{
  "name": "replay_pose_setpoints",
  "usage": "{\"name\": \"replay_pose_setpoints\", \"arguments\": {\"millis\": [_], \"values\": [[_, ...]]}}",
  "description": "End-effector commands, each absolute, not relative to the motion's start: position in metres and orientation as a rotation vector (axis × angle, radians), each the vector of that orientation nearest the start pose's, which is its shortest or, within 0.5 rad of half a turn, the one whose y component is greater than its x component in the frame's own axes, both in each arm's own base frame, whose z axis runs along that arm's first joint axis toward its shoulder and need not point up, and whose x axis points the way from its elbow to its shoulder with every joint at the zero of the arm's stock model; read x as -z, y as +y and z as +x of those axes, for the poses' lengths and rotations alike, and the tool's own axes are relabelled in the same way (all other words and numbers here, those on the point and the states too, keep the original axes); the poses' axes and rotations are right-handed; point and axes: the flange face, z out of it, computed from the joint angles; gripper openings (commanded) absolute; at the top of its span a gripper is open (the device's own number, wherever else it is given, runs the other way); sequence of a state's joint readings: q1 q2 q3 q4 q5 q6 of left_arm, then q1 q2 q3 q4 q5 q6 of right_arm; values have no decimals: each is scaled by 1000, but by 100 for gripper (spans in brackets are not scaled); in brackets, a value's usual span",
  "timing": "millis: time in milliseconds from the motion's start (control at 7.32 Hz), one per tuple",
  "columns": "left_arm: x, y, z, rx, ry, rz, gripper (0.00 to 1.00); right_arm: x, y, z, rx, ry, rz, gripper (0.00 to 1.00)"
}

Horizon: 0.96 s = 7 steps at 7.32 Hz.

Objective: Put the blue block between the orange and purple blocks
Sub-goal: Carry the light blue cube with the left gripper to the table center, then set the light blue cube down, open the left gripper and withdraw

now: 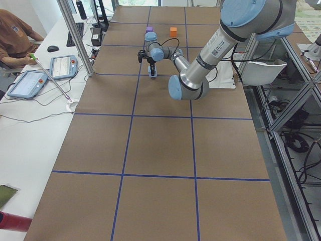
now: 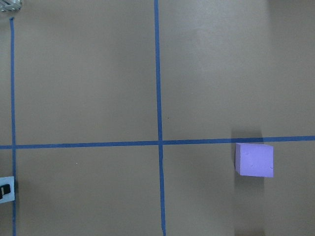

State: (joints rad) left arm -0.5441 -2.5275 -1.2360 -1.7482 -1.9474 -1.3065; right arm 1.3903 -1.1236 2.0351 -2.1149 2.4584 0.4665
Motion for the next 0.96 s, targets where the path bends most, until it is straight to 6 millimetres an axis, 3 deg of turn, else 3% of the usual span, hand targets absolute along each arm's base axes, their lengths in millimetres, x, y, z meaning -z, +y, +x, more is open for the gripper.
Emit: {"name": "replay_pose_setpoints", "arguments": {"millis": [0, 137, 273, 547, 683, 820], "values": [[-165, -490, 638, 108, 877, -19, 100, -224, -541, -56, -138, -961, 41, 100], [-160, -490, 635, 107, 887, -14, 100, -207, -536, -71, -139, -973, 37, 100], [-140, -495, 616, 112, 923, 4, 100, -187, -532, -84, -148, -988, 33, 100], [-118, -532, 545, 148, 964, -33, 100, -160, -519, -120, -125, -994, 25, 100], [-131, -544, 507, 170, 984, -49, 100, -143, -514, -144, -128, -984, 22, 100], [-166, -543, 465, 155, 990, -39, 100, -123, -505, -179, -134, -975, 6, 100]]}}
